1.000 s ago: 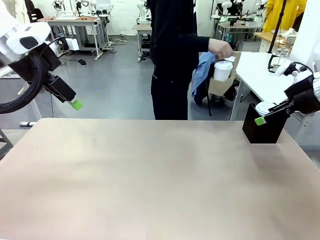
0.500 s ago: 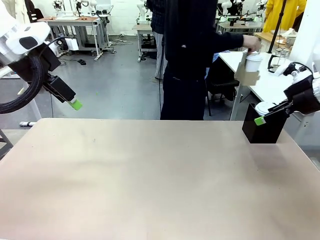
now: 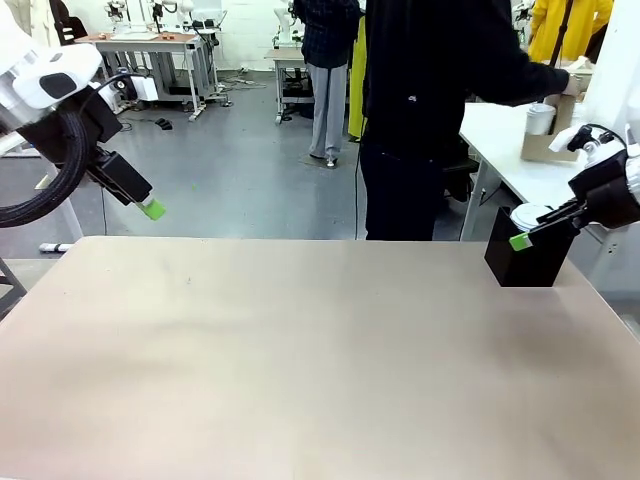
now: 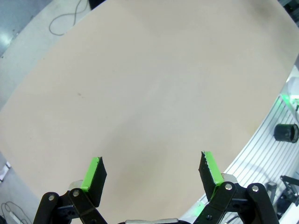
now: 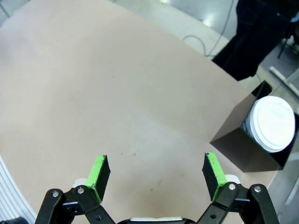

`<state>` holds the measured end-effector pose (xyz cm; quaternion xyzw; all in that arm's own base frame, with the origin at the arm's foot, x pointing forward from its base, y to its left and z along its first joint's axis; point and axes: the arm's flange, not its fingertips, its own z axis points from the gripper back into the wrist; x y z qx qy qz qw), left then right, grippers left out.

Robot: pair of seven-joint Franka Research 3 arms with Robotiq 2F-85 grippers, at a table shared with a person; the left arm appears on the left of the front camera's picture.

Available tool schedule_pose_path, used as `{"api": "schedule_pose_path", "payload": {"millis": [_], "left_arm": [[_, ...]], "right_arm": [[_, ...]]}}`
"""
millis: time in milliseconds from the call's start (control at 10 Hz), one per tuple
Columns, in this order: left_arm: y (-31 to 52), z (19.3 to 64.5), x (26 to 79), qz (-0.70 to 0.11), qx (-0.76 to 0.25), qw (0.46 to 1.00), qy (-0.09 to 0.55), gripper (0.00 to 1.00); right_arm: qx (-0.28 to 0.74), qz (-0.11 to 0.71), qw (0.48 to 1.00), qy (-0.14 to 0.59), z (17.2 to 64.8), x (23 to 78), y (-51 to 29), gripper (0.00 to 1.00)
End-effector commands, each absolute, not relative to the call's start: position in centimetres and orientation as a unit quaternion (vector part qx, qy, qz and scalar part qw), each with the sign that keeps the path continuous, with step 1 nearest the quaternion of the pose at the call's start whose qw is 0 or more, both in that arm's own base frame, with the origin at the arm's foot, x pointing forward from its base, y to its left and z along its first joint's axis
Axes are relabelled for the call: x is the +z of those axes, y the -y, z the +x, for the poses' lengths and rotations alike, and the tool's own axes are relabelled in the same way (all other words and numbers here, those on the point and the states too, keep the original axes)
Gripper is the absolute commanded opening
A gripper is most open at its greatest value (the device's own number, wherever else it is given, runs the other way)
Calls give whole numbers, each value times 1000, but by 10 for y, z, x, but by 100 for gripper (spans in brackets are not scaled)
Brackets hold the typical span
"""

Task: Pour a drink into a cup and package it in a carrier.
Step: Insert the held 600 ml Paper Cup into the Cup Carrier.

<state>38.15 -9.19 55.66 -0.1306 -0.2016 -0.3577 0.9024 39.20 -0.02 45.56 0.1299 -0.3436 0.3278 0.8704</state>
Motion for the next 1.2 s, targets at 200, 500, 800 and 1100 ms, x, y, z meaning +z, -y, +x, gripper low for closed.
{"api": "schedule_pose_path", "payload": {"millis": [200,500,800,1100], "left_arm": [[92,381,557,-133,-352,904,201,100],[92,381,557,-133,-352,904,201,100],[92,381,557,-133,-352,904,201,100],[92,381,557,-133,-352,904,201,100]], "right_arm": [[329,131,869,345,393,455,-1,100],[329,131,869,345,393,455,-1,100],[329,131,869,345,393,455,-1,100],[329,131,869,345,393,455,-1,100]]}}
